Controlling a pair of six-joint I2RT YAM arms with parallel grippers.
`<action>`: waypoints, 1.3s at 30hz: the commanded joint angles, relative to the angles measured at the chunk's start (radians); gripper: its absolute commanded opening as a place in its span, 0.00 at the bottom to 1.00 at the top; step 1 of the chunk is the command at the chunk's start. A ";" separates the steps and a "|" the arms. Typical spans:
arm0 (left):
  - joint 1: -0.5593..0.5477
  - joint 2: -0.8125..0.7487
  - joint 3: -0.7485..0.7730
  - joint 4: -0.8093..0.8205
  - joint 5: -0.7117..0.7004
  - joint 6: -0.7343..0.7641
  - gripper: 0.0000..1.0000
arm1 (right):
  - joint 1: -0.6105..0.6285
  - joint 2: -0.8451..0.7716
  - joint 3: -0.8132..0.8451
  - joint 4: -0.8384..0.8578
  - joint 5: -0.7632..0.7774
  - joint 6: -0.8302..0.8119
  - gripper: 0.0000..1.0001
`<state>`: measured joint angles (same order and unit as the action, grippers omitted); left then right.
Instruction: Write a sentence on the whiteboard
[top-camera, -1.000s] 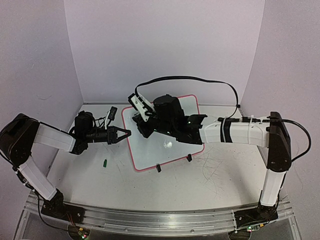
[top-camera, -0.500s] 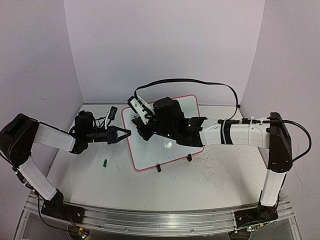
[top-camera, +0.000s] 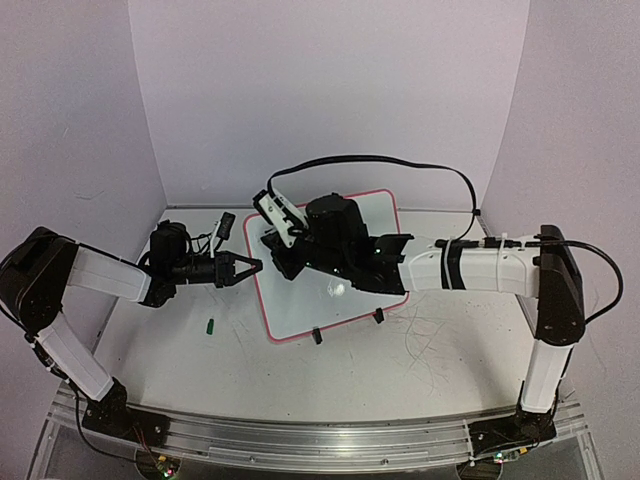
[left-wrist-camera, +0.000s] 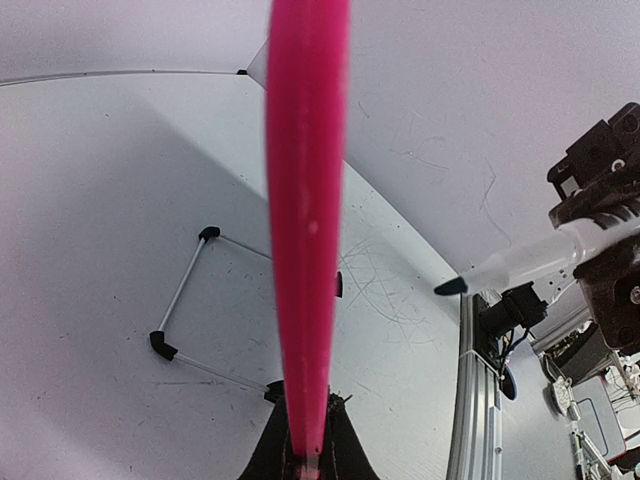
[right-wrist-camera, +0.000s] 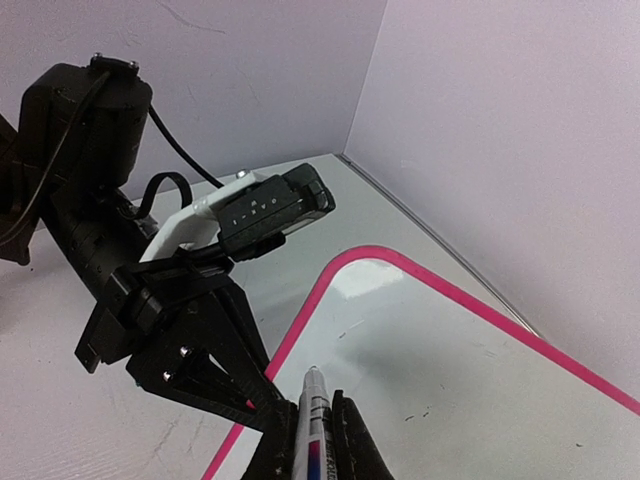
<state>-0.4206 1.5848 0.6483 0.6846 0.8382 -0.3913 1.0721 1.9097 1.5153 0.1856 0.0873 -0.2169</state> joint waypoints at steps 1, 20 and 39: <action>-0.007 -0.009 0.030 -0.017 -0.046 0.051 0.00 | 0.002 0.017 0.086 0.044 0.043 -0.003 0.00; -0.007 -0.012 0.029 -0.021 -0.047 0.060 0.00 | 0.002 0.052 0.111 0.050 0.136 -0.005 0.00; -0.008 -0.014 0.029 -0.024 -0.043 0.061 0.00 | 0.002 0.068 0.125 0.060 0.102 -0.007 0.00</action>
<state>-0.4206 1.5841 0.6483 0.6815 0.8379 -0.3882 1.0721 1.9624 1.5934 0.1963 0.1925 -0.2199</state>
